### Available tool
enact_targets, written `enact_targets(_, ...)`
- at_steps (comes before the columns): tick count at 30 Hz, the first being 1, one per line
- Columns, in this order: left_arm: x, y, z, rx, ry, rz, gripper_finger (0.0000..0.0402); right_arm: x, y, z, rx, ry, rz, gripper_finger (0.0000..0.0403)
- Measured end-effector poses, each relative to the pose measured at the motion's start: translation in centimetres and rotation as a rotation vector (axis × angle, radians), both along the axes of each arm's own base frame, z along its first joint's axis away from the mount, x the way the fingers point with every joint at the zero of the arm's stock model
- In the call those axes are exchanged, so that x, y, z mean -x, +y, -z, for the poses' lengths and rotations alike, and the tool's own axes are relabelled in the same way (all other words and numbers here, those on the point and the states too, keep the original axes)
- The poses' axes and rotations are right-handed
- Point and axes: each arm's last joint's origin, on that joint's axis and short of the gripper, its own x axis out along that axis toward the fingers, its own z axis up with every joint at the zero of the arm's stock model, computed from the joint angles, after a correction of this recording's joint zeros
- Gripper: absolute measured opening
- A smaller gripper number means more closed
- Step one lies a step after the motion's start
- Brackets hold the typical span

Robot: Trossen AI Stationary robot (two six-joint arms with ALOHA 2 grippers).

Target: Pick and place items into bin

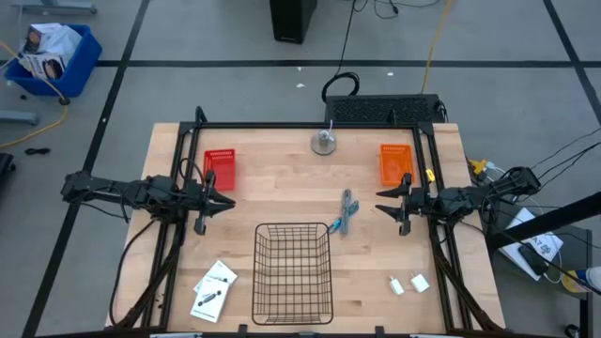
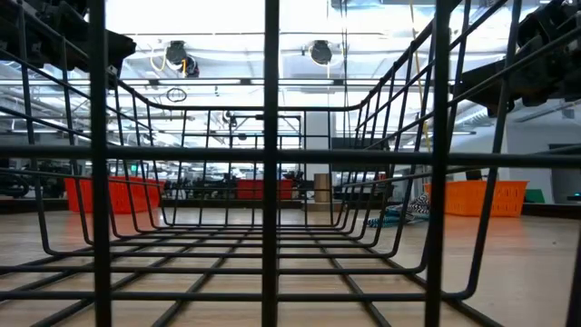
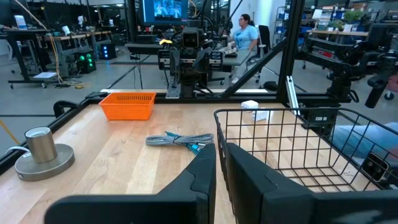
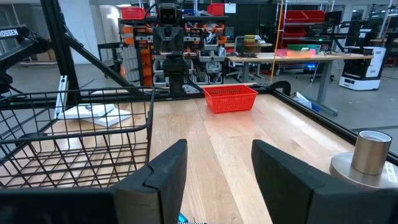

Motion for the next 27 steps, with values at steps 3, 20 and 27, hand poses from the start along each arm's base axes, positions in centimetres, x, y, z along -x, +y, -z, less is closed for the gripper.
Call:
enact_targets(3,0.0,0.0,0.01,0.0,0.0,0.001,0.0042,0.0,0.0,0.0,0.0,0.0,0.0,0.0175)
enact_targets(20,0.0,0.0,0.0,0.0,0.0,0.0,0.0042,0.01,-0.1,-0.08,-0.467,-0.083,0.041,0.0174)
enact_targets(27,0.0,0.0,0.0,0.0,0.0,0.001,0.0042,0.1,-0.45,-0.59,-0.551,-0.178,0.152,0.0177)
